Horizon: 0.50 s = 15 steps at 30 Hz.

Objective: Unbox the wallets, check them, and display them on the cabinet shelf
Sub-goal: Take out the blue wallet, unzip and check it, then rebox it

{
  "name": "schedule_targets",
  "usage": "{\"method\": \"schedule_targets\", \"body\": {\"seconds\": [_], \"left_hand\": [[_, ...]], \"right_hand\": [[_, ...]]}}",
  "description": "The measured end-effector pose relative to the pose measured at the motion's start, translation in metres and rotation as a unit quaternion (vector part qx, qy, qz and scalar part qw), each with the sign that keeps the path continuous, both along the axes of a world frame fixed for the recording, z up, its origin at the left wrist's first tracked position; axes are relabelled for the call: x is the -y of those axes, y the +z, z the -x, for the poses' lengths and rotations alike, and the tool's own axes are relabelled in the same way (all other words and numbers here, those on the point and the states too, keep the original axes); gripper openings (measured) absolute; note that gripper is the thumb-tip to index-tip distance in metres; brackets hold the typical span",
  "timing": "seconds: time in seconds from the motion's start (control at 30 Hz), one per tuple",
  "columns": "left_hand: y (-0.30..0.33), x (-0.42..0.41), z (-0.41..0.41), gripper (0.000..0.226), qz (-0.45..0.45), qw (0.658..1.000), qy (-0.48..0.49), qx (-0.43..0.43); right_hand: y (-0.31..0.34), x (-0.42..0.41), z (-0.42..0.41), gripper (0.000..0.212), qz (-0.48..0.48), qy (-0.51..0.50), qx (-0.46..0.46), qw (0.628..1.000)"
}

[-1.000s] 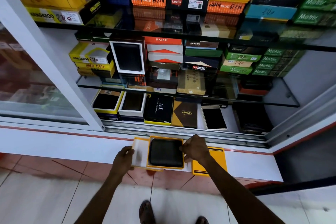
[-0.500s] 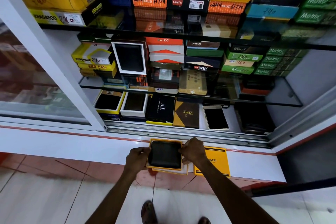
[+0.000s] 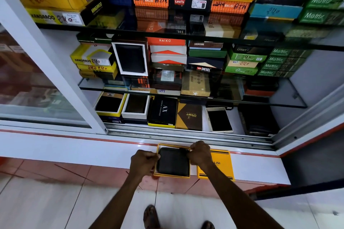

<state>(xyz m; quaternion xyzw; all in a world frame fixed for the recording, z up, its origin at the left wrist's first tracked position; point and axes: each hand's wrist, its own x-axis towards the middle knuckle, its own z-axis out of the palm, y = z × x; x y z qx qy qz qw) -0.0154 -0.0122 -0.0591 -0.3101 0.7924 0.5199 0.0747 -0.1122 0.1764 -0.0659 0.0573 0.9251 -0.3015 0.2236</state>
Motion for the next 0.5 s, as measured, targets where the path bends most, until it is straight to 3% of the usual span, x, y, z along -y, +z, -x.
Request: {"method": "schedule_targets", "body": {"seconds": [0.1, 0.2, 0.33, 0.43, 0.5], "left_hand": [[-0.004, 0.004, 0.003, 0.017, -0.005, 0.999, 0.031, 0.010], [-0.006, 0.010, 0.005, 0.016, -0.022, 0.997, 0.069, 0.003], [-0.018, 0.016, 0.003, 0.019, 0.033, 0.997, 0.062, -0.021], [-0.027, 0.012, -0.001, 0.020, 0.064, 0.996, 0.040, -0.039], [-0.026, 0.008, -0.003, 0.017, 0.105, 0.992, 0.031, -0.070]], "right_hand": [[-0.006, -0.004, 0.000, 0.029, 0.068, -0.060, 0.029, 0.995], [-0.015, -0.008, -0.001, 0.026, 0.131, -0.057, 0.069, 0.987], [0.001, -0.012, -0.011, 0.022, 0.193, -0.078, 0.080, 0.975], [-0.006, -0.019, -0.009, 0.030, 0.210, -0.035, 0.055, 0.975], [-0.007, -0.026, -0.006, 0.017, 0.176, 0.010, 0.006, 0.984]]}}
